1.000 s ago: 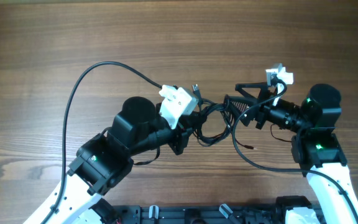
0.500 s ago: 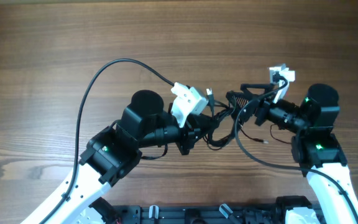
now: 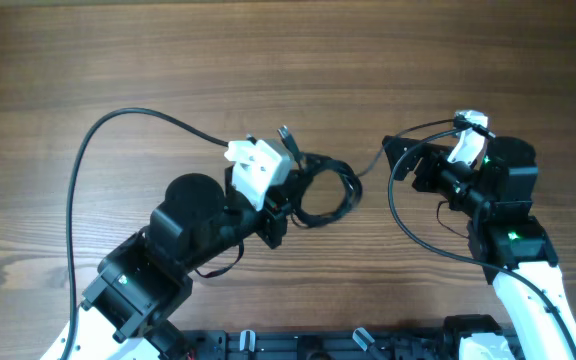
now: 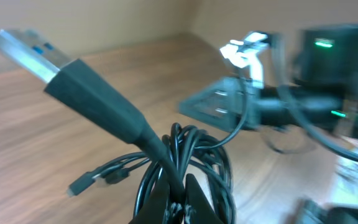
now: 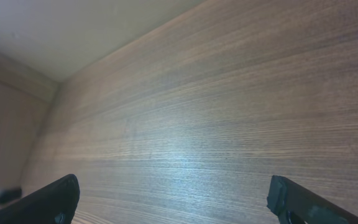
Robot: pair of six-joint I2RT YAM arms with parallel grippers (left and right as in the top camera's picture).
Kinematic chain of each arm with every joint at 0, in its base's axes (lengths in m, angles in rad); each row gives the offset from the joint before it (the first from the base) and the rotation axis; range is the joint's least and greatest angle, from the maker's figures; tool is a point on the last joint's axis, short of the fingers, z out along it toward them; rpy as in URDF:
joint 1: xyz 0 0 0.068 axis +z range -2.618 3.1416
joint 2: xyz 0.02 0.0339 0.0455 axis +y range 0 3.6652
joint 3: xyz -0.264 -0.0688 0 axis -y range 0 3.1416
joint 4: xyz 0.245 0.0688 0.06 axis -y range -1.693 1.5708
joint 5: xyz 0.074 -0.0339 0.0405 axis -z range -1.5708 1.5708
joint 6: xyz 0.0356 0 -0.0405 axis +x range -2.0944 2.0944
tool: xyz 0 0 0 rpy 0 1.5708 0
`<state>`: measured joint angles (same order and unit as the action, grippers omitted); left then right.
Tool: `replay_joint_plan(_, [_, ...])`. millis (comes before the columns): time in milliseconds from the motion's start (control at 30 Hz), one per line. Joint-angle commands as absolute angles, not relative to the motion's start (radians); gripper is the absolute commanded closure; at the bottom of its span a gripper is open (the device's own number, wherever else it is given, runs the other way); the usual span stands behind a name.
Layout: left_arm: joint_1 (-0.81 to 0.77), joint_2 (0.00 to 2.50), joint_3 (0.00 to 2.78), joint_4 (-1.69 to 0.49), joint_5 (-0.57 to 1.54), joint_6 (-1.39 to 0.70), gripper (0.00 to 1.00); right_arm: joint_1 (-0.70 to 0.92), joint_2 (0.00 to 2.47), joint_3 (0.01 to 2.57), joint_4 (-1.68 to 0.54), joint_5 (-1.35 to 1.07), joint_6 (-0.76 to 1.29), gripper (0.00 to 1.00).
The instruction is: Untangle cables
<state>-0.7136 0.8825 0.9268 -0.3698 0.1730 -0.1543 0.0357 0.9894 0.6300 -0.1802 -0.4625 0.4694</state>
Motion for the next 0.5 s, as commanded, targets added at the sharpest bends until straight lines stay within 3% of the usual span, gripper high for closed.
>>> replay_joint_plan(0, [-0.715, 0.868, 0.942, -0.383, -0.154, -0.143, 0.96, 0.033, 0.988, 0.641, -0.182, -0.464, 0.433, 0.00])
replay_joint_plan(200, [-0.715, 0.868, 0.942, -0.395, -0.586, -0.226, 0.96, -0.003, 0.972, 0.641, -0.289, -0.338, 0.411, 0.00])
replay_joint_plan(467, [-0.716, 0.868, 0.942, -0.397, -0.392, -0.213, 0.96, -0.067, 0.798, 0.641, -0.372, -0.330, 0.367, 0.00])
